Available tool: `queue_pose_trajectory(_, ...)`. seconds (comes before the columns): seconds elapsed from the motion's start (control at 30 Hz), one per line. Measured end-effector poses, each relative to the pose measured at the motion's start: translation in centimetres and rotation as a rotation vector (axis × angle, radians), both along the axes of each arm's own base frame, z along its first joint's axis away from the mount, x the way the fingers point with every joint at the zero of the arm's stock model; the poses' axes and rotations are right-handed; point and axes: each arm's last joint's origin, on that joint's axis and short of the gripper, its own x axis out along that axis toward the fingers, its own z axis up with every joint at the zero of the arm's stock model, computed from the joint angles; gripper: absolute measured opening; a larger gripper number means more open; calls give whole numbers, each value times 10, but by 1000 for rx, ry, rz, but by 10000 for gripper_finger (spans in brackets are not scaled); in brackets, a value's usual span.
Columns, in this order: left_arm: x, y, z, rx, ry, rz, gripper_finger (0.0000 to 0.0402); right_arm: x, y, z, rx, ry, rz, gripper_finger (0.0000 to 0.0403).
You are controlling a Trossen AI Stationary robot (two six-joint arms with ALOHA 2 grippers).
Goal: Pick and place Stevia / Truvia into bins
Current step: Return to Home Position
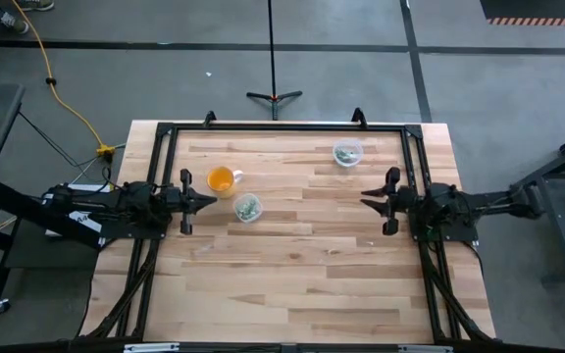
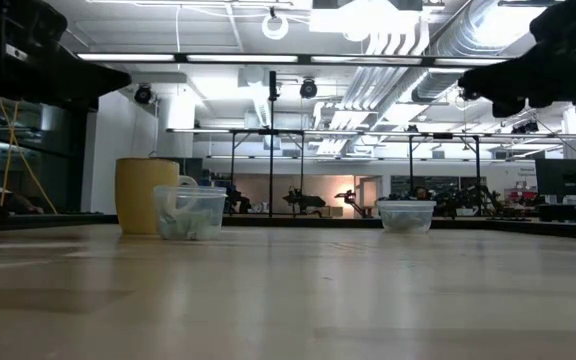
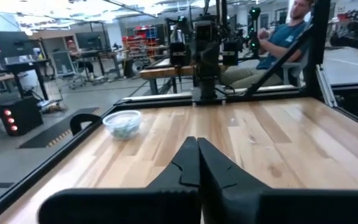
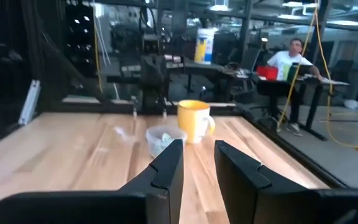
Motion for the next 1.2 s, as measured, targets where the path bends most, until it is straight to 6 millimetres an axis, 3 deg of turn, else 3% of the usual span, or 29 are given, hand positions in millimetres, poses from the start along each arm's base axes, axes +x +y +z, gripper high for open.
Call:
queue_pose_trajectory(0.3, 0, 0, 0, -31, -3, -11, 34, -9, 1, -3, 110, 5, 77, 75)
queue_pose_trajectory(0.57, 0, -1, 0, -29, -1, -27, 21, -8, 2, -6, 105, 34, 97, 5)
queue_pose_trajectory(0.8, 0, -2, -1, -27, 6, -54, 34, -8, 2, -6, 73, 39, 95, 4)
queue_pose_trajectory(1.03, 0, -4, -2, -50, 19, -137, 22, -8, 2, -6, -1, 47, 92, 20)
queue_pose_trajectory(1.2, 0, -4, -2, -57, 22, -152, 54, -8, 2, -5, 9, 47, 93, 29)
